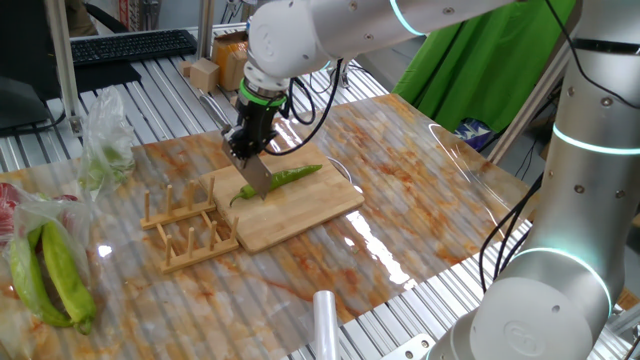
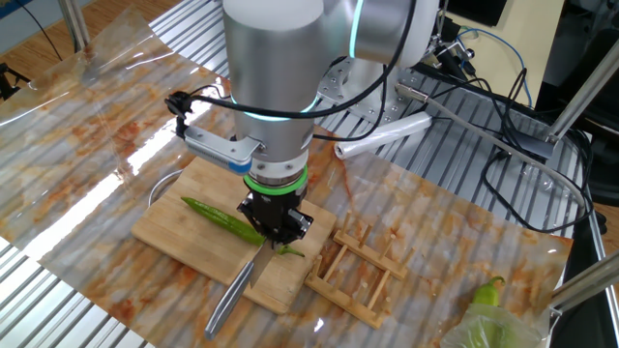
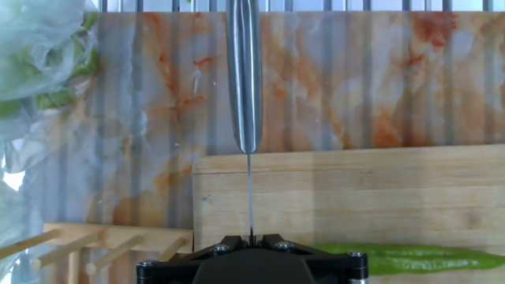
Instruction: Chop the chili peppers
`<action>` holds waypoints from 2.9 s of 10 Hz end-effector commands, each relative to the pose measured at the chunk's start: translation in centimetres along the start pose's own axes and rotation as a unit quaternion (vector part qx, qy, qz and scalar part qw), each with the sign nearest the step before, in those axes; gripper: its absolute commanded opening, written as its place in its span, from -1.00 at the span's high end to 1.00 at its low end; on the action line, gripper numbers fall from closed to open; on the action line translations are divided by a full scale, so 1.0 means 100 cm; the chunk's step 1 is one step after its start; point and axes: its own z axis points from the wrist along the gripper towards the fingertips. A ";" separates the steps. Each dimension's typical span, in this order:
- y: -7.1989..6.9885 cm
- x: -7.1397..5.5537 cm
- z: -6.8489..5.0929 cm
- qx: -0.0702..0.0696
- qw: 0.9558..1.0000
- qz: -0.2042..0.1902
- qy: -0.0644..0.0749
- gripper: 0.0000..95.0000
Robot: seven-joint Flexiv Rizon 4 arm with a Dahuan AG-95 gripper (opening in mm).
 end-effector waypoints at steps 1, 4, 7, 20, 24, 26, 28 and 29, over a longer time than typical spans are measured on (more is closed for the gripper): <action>0.001 0.002 0.001 0.002 1.000 0.000 -0.002 1.00; 0.002 0.007 0.003 0.002 1.000 -0.001 -0.003 1.00; 0.002 0.009 0.004 0.003 1.000 -0.003 -0.004 1.00; 0.001 0.004 0.068 -0.009 1.000 0.009 -0.012 1.00; 0.002 0.006 0.048 -0.006 1.000 0.013 0.000 1.00; 0.004 0.009 0.028 -0.005 1.000 0.012 0.004 1.00; 0.003 0.011 0.020 -0.005 1.000 0.011 0.006 1.00; 0.003 0.012 0.016 -0.006 1.000 0.013 0.008 1.00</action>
